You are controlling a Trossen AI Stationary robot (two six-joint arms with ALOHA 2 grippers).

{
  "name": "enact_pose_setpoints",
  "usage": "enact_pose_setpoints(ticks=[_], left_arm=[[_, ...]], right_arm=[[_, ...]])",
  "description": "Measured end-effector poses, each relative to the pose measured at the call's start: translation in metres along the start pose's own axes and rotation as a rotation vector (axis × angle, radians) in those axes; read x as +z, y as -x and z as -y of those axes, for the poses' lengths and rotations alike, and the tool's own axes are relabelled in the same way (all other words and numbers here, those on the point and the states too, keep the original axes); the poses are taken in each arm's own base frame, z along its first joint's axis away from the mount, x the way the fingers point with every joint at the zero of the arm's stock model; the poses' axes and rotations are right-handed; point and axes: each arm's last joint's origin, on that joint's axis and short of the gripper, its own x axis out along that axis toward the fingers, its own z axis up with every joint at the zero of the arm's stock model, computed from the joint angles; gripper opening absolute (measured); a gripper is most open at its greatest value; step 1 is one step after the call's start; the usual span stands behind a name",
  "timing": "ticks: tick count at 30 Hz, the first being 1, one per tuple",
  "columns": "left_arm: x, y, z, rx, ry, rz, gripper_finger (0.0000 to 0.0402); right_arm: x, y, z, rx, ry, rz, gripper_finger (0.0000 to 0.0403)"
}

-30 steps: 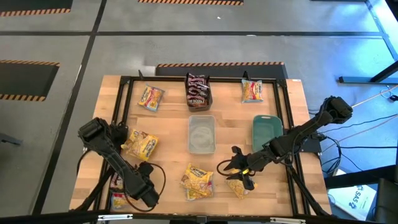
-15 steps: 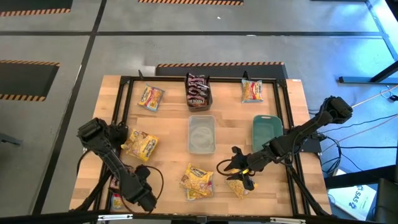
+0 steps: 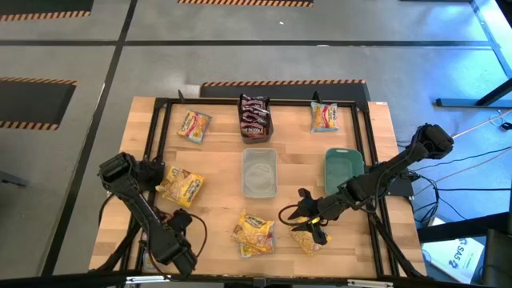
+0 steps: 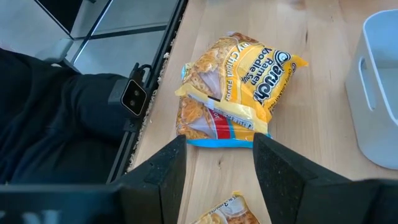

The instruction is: Sort Maruchan noodles

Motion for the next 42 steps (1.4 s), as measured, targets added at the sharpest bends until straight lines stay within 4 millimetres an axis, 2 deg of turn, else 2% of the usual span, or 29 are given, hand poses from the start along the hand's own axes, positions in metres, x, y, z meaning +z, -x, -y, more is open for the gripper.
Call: enact_pose_setpoints(ticks=[7,16,26,34,37,42], left_arm=[[0.0,-0.003,0.006,-0.055,0.007,-0.022,0.0285],[0.004,-0.028,0.01,-0.034,0.006,-0.07,0.0286],[0.013,-0.03,0.014,-0.07,0.011,-0.071,0.0286],[0.012,-0.054,0.013,-0.052,-0.01,-0.109,0.0286],[0.013,-0.057,0.012,-0.037,-0.017,-0.125,0.0271],[0.013,-0.058,0.012,-0.037,-0.036,-0.114,0.0213]], right_arm=[[-0.001,0.0,0.0,-0.004,0.001,-0.009,0.0166],[-0.002,0.0,0.001,-0.026,0.003,-0.014,0.0166],[-0.002,0.0,0.002,-0.027,-0.021,-0.013,0.0166],[-0.002,0.0,0.002,-0.027,-0.026,-0.013,0.0166],[-0.002,0.0,0.002,-0.04,-0.026,-0.007,0.0166],[-0.002,0.0,0.002,-0.049,-0.027,-0.002,0.0166]])
